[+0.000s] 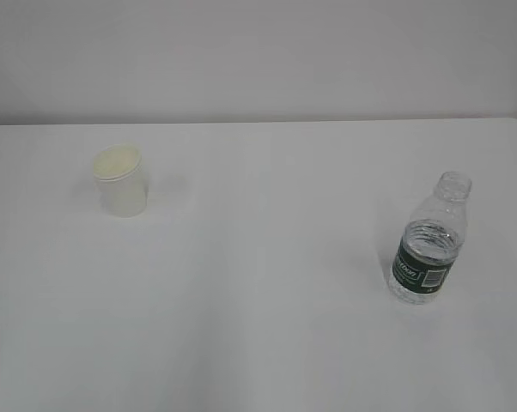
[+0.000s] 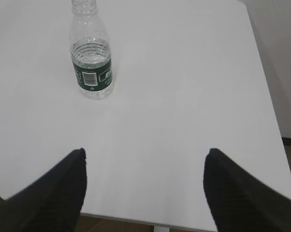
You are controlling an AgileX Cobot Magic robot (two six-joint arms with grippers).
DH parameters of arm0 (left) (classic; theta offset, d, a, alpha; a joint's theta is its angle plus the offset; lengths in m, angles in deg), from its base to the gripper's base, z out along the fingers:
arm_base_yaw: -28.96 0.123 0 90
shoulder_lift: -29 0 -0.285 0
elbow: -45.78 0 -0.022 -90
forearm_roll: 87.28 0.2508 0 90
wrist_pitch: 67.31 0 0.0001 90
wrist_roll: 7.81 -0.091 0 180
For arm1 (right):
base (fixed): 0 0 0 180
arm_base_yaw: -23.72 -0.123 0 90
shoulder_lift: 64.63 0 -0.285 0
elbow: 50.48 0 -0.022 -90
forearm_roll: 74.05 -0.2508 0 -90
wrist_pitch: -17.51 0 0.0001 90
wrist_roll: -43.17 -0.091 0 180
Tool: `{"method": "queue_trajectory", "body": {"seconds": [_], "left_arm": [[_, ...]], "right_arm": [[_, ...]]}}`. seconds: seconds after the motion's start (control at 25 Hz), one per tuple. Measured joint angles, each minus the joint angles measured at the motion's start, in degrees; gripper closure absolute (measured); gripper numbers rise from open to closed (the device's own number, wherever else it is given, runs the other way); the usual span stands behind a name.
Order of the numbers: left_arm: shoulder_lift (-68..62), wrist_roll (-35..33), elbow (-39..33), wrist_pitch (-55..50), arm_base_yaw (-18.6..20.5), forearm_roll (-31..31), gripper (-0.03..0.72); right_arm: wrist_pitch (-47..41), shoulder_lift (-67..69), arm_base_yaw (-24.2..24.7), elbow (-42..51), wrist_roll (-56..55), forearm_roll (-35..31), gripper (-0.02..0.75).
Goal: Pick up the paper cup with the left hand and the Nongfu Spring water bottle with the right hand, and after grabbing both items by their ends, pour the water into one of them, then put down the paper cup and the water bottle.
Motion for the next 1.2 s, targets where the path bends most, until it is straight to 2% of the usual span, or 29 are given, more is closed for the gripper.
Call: {"method": "queue_trajectory", "body": {"seconds": [1.2], "left_arm": [[0.0,0.0,0.0,0.0,0.0,0.0,0.276]], "right_arm": [[0.0,0.0,0.0,0.0,0.0,0.0,0.165]]}}
